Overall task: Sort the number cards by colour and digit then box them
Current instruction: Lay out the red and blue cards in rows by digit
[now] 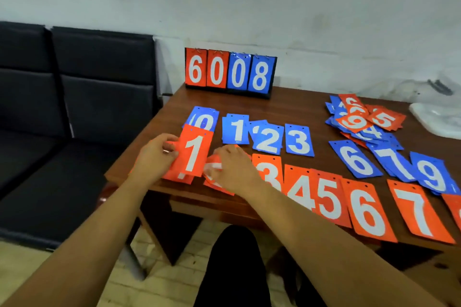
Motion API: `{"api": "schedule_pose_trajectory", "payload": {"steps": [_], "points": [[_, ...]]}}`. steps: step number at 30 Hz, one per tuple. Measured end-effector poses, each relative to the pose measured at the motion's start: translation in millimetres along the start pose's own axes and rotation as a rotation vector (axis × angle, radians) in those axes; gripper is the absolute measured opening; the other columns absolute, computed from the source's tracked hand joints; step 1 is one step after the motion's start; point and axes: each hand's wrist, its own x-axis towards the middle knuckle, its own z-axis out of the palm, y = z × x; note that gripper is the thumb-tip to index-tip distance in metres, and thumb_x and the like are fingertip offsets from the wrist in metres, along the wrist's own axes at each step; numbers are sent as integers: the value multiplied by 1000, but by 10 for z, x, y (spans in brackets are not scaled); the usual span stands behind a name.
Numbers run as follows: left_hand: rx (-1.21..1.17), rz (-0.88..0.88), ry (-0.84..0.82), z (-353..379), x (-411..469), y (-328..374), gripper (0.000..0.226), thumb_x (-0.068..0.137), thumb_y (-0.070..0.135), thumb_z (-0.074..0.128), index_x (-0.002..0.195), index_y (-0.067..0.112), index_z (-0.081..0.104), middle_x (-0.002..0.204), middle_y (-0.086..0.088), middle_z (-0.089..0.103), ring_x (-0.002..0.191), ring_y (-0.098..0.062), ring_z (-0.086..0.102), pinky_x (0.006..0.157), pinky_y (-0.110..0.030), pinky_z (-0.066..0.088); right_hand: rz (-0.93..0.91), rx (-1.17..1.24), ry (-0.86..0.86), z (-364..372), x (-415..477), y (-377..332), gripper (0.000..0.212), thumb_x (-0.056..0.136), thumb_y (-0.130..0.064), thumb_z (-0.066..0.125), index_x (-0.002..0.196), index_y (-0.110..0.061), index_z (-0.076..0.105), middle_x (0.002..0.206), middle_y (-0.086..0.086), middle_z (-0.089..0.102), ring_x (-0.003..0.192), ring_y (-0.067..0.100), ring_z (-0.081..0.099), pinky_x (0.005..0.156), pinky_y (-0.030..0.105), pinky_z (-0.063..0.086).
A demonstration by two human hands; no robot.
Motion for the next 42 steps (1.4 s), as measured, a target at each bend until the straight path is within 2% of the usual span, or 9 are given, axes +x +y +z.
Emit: {"api": "schedule_pose_trajectory", "payload": {"steps": [4, 10, 13, 15, 19, 22, 26, 32, 42], "points": [[49, -33, 27, 28, 24, -175, 38, 89, 10, 65, 123, 27, 60, 103, 3, 63, 88, -12, 55, 66, -22, 37, -159, -196, -134, 277, -44, 9, 58, 89, -63, 47, 138, -32, 46, 148, 9, 38, 137, 32, 32, 112, 47, 25], [237, 60, 53, 137, -17, -247, 45, 93, 7, 58, 136, 23, 56, 118, -7, 64, 100, -19, 58, 84, -31, 48, -297, -134, -145, 222, -138, 285, 50, 95, -46, 49, 139, -22, 47, 151, 1, 38, 138, 22, 34, 110, 36, 32], [448, 121, 66, 215, -60, -256, 39, 95, 16, 57, 133, 23, 60, 113, -7, 62, 102, -22, 56, 88, -32, 47, -311, -97, -140, 215, -192, 382, 47, 94, -41, 50, 137, -21, 47, 151, -2, 38, 137, 19, 35, 106, 30, 33], [519, 132, 84, 265, -77, -245, 34, 96, 22, 58, 129, 26, 63, 124, -8, 58, 117, -24, 51, 100, -37, 43, -308, -74, -128, 226, -218, 423, 46, 93, -41, 50, 136, -24, 47, 152, -5, 36, 137, 17, 36, 102, 27, 33], [380, 303, 1, 348, -97, -213, 30, 95, 26, 61, 124, 25, 66, 132, 3, 58, 124, -17, 49, 105, -36, 44, -246, -13, -87, 253, -274, 467, 40, 92, -46, 51, 130, -33, 52, 148, -7, 31, 130, 15, 40, 91, 26, 45], [404, 339, -119, 424, -121, -196, 34, 96, 34, 59, 129, 26, 62, 135, 6, 56, 124, -15, 49, 103, -32, 41, -233, -25, -40, 241, -315, 511, 38, 93, -46, 52, 129, -37, 54, 140, -7, 37, 129, 14, 38, 94, 26, 40], [445, 311, -109, 493, -166, -189, 34, 97, 33, 57, 130, 23, 60, 137, 2, 54, 127, -17, 46, 107, -37, 40, -235, -57, -63, 204, -369, 500, 42, 92, -50, 52, 132, -36, 52, 143, -8, 38, 134, 15, 33, 103, 33, 36], [267, 284, 34, 590, -62, 206, 23, 96, 23, 59, 118, 18, 63, 127, -3, 59, 122, -20, 49, 96, -29, 41, -77, 81, 54, -256, -269, 695, 47, 91, -54, 53, 129, -26, 54, 133, -5, 48, 124, 12, 44, 102, 34, 40], [12, 431, -203, 1618, 442, 1659, 13, 90, 10, 57, 101, 9, 64, 101, -8, 60, 91, -24, 59, 80, -37, 50, 368, 31, 307, -1142, -165, 2178, 33, 91, -34, 63, 112, -8, 61, 118, 10, 55, 110, 25, 53, 90, 34, 43]]}}
